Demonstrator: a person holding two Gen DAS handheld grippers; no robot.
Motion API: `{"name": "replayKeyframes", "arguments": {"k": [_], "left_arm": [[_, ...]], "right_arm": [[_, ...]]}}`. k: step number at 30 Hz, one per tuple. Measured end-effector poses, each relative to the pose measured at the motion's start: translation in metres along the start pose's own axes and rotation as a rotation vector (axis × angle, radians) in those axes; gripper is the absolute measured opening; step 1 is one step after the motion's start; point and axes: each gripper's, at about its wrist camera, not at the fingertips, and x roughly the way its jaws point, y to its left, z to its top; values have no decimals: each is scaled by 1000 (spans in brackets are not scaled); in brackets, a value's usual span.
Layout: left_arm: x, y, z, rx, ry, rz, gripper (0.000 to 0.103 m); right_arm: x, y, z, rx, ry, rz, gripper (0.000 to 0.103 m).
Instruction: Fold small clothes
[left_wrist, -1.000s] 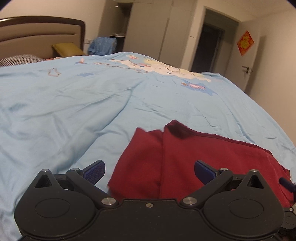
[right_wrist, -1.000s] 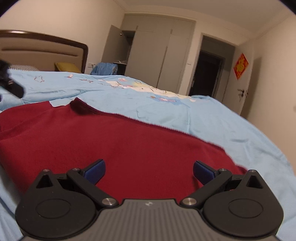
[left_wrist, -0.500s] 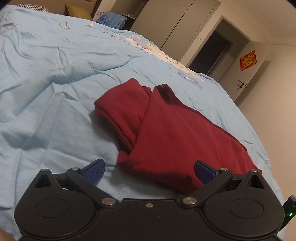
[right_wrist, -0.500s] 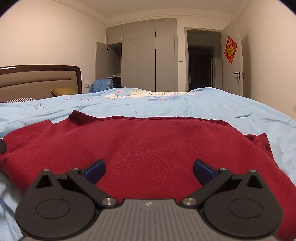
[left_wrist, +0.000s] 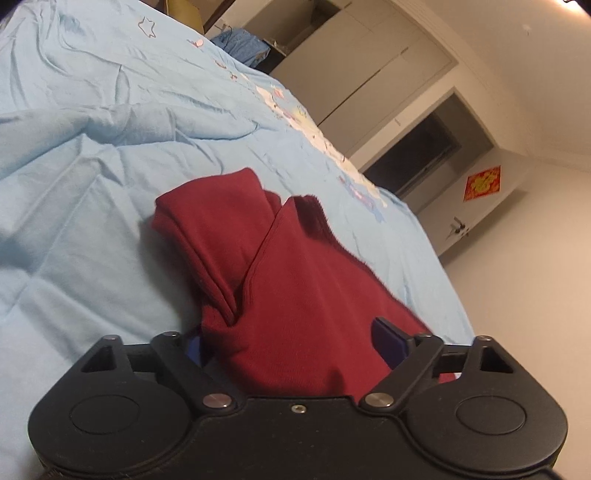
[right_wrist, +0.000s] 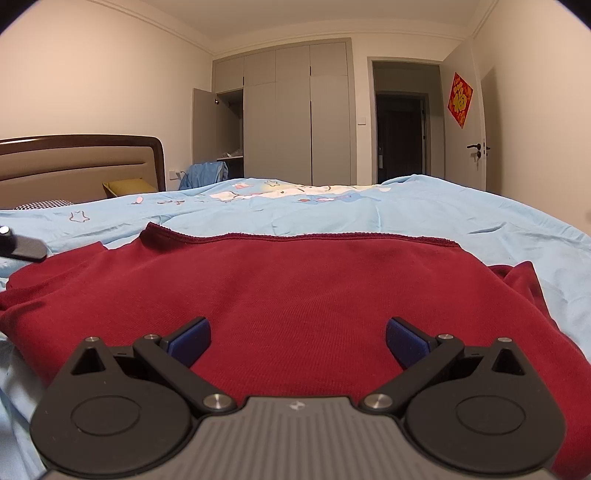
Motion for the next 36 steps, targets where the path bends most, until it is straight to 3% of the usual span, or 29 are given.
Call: {"name": "replayKeyframes", "arguments": {"k": [8, 11, 13, 15, 29, 35, 36], "left_arm": [[28, 4, 5, 9, -42, 25, 73], [31, 7, 7, 13, -50, 35, 64], [31, 8, 8, 22, -51, 50, 52], [30, 10, 8, 18, -51, 55, 49], [27, 9, 11, 17, -42, 70, 48], [23, -4, 13, 100, -55, 101, 31], [22, -8, 14, 127, -59, 108, 24]], "right_arm": [[0, 0, 0, 0, 0, 0, 103], [0, 0, 0, 0, -1, -1, 103], [0, 0, 0, 0, 0, 0, 103], [0, 0, 0, 0, -1, -1, 103], [1, 0, -1, 0, -1, -1, 103], [-1, -6, 9, 23, 47, 38, 103], [-3, -9, 11, 31, 58, 42, 103]]}}
